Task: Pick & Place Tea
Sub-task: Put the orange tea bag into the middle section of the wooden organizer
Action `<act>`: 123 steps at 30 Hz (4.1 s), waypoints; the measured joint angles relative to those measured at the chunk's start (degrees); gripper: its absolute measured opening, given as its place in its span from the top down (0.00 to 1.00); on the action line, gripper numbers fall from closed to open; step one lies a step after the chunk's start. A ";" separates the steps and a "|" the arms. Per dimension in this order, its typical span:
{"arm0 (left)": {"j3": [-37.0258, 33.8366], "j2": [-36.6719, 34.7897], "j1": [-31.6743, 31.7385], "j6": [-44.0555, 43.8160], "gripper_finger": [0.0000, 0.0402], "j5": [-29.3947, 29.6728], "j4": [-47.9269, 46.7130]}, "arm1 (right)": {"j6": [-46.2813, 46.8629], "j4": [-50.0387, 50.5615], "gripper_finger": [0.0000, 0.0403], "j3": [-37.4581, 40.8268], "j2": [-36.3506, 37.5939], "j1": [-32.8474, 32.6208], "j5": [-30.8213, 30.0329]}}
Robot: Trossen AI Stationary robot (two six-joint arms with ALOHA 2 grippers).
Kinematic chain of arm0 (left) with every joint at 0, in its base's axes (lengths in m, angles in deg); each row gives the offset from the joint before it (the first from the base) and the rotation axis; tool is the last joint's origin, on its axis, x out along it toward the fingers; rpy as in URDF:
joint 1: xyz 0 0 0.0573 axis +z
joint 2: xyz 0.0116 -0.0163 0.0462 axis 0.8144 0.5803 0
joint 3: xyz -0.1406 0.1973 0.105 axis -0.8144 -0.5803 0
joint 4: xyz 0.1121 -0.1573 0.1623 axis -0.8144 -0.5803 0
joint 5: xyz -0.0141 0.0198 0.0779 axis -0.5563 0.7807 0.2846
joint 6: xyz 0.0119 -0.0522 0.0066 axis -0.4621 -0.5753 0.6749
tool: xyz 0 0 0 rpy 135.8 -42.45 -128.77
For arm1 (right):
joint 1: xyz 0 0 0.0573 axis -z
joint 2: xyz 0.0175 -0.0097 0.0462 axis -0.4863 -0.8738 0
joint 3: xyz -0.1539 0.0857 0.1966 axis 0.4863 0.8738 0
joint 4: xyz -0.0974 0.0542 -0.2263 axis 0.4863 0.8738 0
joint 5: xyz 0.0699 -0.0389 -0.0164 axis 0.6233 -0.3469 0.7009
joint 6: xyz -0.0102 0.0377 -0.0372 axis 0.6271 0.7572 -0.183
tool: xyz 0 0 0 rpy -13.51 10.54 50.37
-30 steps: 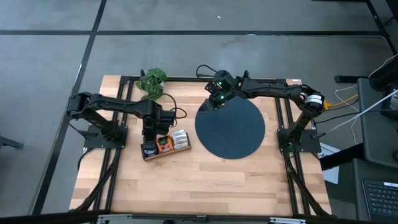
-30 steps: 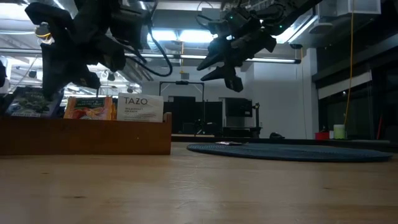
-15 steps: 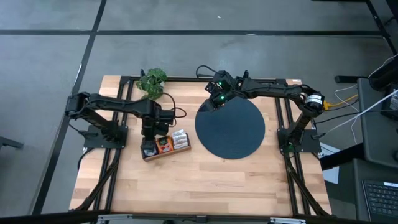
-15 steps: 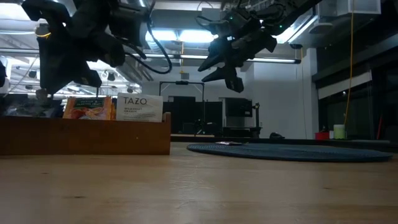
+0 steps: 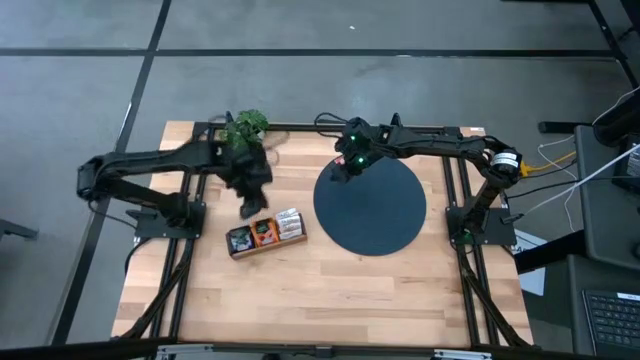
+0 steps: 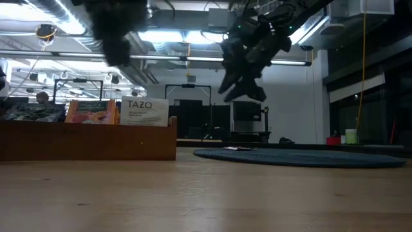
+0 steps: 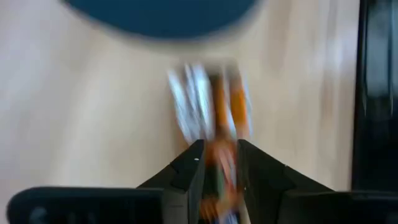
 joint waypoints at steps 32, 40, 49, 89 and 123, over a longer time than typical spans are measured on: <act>0.00 7.57 11.76 -11.95 0.78 0.16 35.07 | -0.43 -2.95 0.98 4.00 -6.43 4.60 -20.40; 0.00 7.57 11.64 -13.41 0.78 1.98 35.06 | 0.26 -2.30 0.99 3.96 -8.51 5.29 -19.17; 0.00 7.57 11.58 -14.46 0.78 1.99 35.00 | 2.14 -2.16 0.99 3.78 -13.37 5.22 -15.48; 0.00 14.17 9.18 -9.73 0.78 2.35 28.94 | 2.00 1.10 0.99 2.16 -5.87 -5.73 -7.37; -0.04 19.46 9.13 -14.52 0.78 2.06 36.05 | 10.98 -19.81 1.00 13.91 -13.75 -3.43 -4.02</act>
